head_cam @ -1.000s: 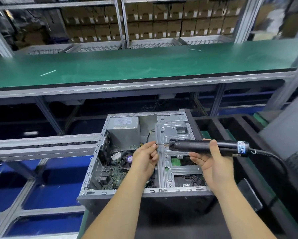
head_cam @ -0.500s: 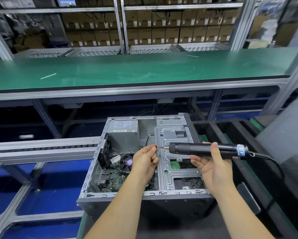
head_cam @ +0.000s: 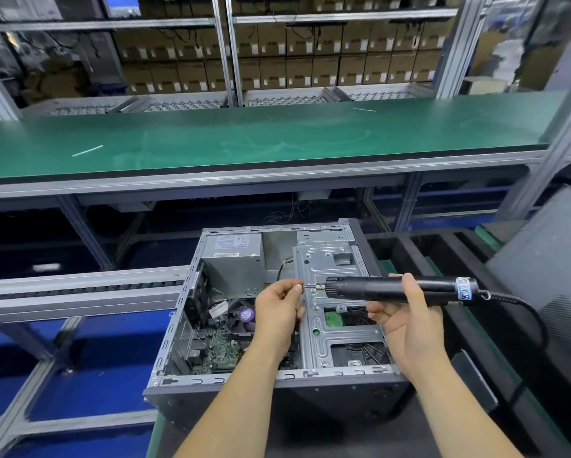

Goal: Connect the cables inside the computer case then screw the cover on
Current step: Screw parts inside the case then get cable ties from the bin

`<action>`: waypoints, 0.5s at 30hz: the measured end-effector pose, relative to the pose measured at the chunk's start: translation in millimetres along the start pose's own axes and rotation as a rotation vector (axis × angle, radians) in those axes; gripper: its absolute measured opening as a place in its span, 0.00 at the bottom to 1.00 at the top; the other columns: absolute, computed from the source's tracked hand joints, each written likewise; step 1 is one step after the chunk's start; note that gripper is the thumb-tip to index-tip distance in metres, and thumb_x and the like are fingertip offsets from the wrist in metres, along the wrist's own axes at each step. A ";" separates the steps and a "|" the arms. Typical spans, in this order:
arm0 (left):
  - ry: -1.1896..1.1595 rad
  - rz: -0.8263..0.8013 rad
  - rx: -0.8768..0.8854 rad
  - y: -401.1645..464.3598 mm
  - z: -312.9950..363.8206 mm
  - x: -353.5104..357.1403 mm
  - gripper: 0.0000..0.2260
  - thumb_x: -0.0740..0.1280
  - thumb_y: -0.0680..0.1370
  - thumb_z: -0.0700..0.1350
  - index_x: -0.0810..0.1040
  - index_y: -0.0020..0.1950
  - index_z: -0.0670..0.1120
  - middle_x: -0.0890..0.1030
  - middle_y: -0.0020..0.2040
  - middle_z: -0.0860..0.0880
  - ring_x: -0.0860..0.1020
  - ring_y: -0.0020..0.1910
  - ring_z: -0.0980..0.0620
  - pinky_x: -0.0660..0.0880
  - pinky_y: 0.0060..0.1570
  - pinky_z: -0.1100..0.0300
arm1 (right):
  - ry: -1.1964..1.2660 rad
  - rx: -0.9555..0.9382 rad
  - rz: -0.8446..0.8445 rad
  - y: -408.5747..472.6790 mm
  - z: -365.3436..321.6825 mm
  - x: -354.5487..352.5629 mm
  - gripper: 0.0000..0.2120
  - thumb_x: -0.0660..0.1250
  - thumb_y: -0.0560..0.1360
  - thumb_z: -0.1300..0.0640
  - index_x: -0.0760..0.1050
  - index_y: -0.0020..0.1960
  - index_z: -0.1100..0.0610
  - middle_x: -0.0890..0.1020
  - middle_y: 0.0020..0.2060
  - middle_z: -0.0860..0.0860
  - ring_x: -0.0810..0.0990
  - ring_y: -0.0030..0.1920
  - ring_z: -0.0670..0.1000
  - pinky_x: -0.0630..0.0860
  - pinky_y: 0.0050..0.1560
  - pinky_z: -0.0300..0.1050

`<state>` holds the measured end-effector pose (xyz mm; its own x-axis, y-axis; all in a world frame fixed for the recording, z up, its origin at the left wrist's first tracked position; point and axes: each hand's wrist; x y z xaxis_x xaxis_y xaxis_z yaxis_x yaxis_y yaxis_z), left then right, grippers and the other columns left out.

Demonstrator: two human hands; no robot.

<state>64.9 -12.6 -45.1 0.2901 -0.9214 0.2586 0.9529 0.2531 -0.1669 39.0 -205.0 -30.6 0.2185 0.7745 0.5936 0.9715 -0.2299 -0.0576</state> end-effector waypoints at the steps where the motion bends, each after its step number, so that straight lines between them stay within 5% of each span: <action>1: 0.022 -0.008 0.012 -0.5 -0.1 -0.2 0.05 0.63 0.81 0.33 0.79 0.50 0.37 0.68 0.26 0.51 0.64 0.26 0.54 0.67 0.27 0.63 | 0.002 0.000 -0.002 0.2 -0.4 -0.1 0.27 0.74 0.70 0.46 0.71 0.61 0.60 0.84 0.44 0.61 0.82 0.32 0.55 0.81 0.33 0.47; 6: -0.011 -0.005 -0.022 -0.8 1.1 -1.2 0.05 0.63 0.81 0.33 0.79 0.51 0.36 0.68 0.27 0.50 0.65 0.26 0.53 0.67 0.26 0.64 | -0.019 -0.023 -0.044 -0.3 -0.5 2.6 0.24 0.77 0.67 0.46 0.77 0.55 0.60 0.85 0.45 0.61 0.82 0.32 0.55 0.81 0.34 0.47; 11: -0.356 0.047 -0.222 1.0 7.1 0.4 0.06 0.62 0.80 0.30 0.79 0.52 0.32 0.77 0.33 0.44 0.68 0.25 0.54 0.67 0.23 0.64 | -0.025 -0.050 -0.027 -4.1 0.3 5.9 0.20 0.75 0.68 0.47 0.78 0.53 0.59 0.85 0.47 0.62 0.83 0.33 0.55 0.81 0.33 0.46; 15: -0.434 0.165 -0.383 8.4 2.9 -13.7 0.09 0.60 0.82 0.37 0.77 0.54 0.32 0.67 0.32 0.47 0.59 0.20 0.56 0.57 0.18 0.65 | -0.085 -0.096 0.046 -12.3 -4.2 8.1 0.25 0.78 0.63 0.43 0.78 0.52 0.59 0.85 0.45 0.61 0.81 0.30 0.54 0.79 0.30 0.45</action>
<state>69.2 3.0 -47.2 0.5175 -0.6540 0.5518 0.8162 0.1837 -0.5477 28.5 -198.3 -21.8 0.2736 0.8083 0.5214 0.9480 -0.3183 -0.0039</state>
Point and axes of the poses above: each hand's wrist, its own y-axis towards the middle knuckle, its own x-axis out of the palm, z = x × y
